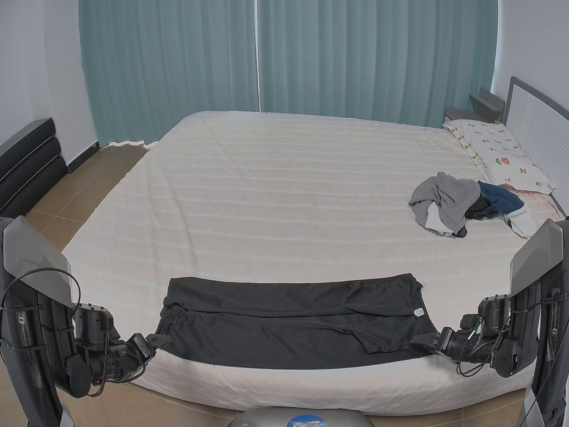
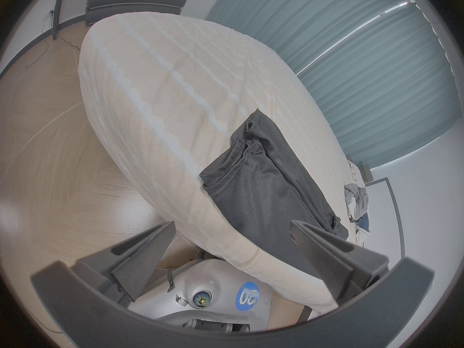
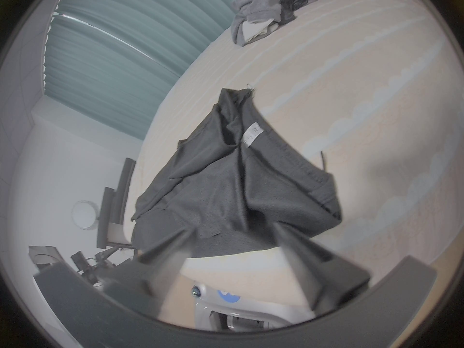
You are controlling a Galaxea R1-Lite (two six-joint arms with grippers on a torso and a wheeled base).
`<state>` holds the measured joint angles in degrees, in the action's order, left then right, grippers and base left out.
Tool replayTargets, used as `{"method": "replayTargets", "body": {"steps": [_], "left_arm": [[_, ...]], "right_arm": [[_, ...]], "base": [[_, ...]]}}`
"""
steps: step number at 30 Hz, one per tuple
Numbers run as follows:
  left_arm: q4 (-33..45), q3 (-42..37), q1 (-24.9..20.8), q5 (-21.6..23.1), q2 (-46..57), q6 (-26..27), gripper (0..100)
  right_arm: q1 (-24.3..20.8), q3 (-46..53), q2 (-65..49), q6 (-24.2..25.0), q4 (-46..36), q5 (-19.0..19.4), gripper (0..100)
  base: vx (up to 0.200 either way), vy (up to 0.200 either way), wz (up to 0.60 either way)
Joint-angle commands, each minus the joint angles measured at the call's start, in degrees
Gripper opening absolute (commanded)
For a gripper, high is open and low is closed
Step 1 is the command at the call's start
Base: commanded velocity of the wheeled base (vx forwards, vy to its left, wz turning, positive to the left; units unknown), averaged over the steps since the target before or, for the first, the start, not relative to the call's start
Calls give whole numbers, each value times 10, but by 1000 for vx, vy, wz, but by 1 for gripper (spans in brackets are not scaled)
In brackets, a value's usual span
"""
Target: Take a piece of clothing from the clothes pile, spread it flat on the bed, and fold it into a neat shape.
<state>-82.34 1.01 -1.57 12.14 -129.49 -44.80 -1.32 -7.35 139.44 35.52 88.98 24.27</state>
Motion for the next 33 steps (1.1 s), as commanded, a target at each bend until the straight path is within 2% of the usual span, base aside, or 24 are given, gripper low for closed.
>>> {"method": "replayTargets", "body": {"steps": [1, 8, 15, 33], "left_arm": [[-1, -8, 1, -1, 1, -4, 100], [-17, -6, 2, -8, 1, -25, 100], [-17, -7, 1, -8, -1, -20, 100], [-17, -6, 1, -8, -1, -23, 100]], "right_arm": [[30, 0, -19, 11, 10, 35, 100], [33, -2, -39, 64, 10, 48, 100], [35, -1, -41, 65, 10, 53, 100], [35, -2, -40, 66, 10, 54, 100]], "base": [[0, 0, 0], [0, 0, 0], [171, 0, 0], [0, 0, 0]]}}
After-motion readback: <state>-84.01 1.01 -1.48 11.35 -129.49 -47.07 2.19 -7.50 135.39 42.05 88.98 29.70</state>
